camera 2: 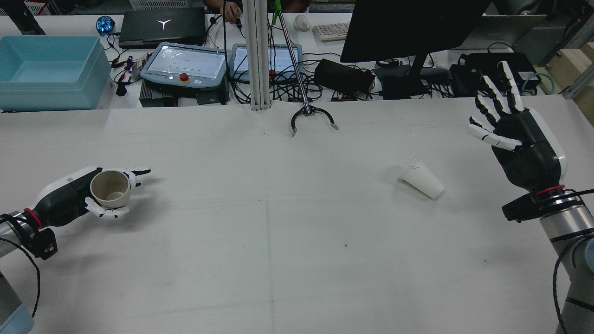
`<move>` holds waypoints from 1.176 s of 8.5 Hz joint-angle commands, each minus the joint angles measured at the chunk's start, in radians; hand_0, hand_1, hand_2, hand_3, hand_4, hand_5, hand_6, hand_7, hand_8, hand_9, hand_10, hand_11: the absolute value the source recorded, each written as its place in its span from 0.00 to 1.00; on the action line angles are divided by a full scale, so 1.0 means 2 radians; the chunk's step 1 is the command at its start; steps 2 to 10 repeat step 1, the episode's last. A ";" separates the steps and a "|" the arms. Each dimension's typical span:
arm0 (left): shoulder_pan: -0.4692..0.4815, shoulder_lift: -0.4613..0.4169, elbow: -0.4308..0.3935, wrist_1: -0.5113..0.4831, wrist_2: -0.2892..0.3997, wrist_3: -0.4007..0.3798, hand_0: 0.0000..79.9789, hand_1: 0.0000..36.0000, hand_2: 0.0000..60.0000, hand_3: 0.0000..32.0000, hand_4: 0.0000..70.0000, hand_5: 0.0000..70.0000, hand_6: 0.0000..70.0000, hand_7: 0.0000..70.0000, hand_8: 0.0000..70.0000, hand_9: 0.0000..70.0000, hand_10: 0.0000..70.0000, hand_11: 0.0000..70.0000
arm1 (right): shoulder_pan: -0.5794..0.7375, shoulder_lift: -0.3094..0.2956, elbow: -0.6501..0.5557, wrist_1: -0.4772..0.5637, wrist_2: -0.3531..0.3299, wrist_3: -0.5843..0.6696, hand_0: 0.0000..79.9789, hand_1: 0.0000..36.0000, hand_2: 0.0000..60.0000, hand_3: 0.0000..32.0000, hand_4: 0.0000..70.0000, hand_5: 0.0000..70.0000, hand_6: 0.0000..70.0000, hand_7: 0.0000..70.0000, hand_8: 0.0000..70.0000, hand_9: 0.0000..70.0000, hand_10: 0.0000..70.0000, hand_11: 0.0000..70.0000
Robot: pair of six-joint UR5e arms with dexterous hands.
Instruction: Pour water
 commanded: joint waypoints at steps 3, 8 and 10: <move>-0.027 0.063 0.099 -0.090 -0.049 -0.074 1.00 1.00 1.00 0.00 1.00 1.00 0.23 0.20 0.13 0.05 0.14 0.24 | 0.015 0.004 0.001 -0.001 -0.015 -0.020 0.71 0.77 0.29 1.00 0.00 0.11 0.03 0.11 0.00 0.00 0.00 0.00; -0.027 0.063 0.099 -0.090 -0.049 -0.074 1.00 1.00 1.00 0.00 1.00 1.00 0.23 0.20 0.13 0.05 0.14 0.24 | 0.015 0.004 0.001 -0.001 -0.015 -0.020 0.71 0.77 0.29 1.00 0.00 0.11 0.03 0.11 0.00 0.00 0.00 0.00; -0.027 0.063 0.099 -0.090 -0.049 -0.074 1.00 1.00 1.00 0.00 1.00 1.00 0.23 0.20 0.13 0.05 0.14 0.24 | 0.015 0.004 0.001 -0.001 -0.015 -0.020 0.71 0.77 0.29 1.00 0.00 0.11 0.03 0.11 0.00 0.00 0.00 0.00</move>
